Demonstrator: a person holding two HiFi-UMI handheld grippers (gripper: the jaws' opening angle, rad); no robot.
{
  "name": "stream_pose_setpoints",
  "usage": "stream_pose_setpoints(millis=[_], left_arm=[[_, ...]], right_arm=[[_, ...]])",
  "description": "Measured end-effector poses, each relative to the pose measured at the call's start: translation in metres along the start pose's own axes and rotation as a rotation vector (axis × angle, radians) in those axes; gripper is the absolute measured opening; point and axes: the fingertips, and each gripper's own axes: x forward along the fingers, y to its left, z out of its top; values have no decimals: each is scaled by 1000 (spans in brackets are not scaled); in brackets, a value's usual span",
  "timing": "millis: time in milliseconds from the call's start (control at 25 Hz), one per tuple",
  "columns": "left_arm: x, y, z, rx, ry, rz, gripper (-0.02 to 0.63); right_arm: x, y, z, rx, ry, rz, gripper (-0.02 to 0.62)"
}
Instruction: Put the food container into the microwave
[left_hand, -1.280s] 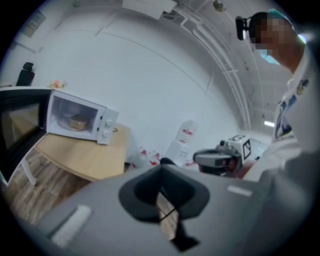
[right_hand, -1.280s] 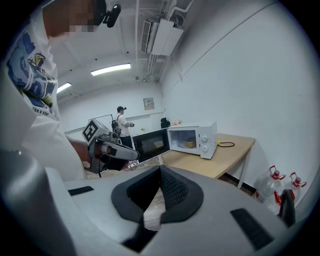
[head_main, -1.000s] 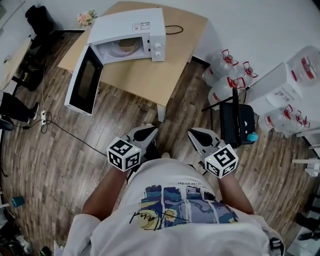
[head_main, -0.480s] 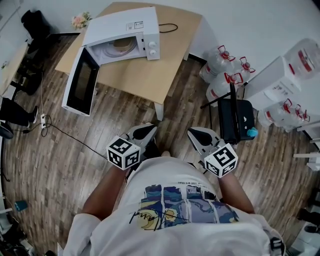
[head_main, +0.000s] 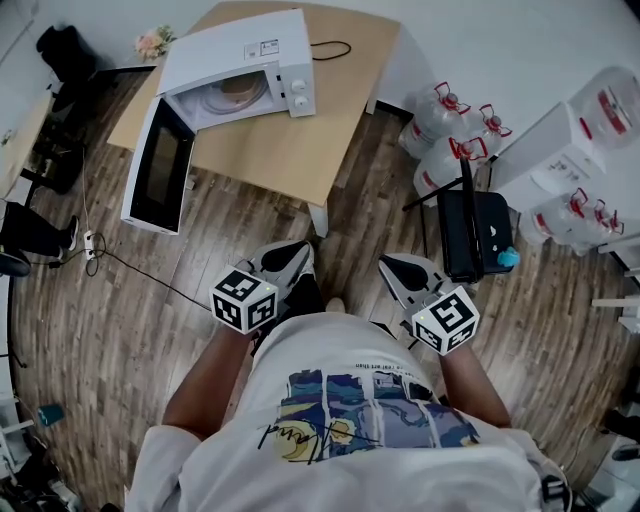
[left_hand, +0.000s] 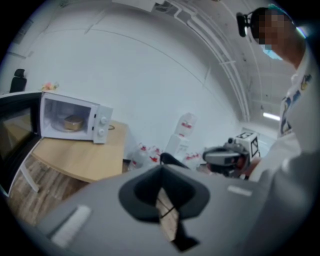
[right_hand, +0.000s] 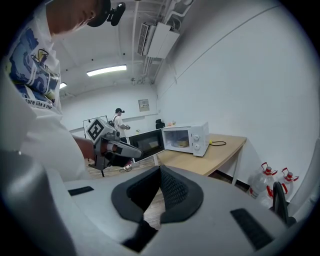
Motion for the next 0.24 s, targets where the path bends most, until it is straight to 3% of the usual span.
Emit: stream_pose_setpoints(millis=[240], left_arm=[[6, 29, 7, -28, -12, 48, 8]], right_arm=[[9, -7, -1, -2, 8, 0, 8]])
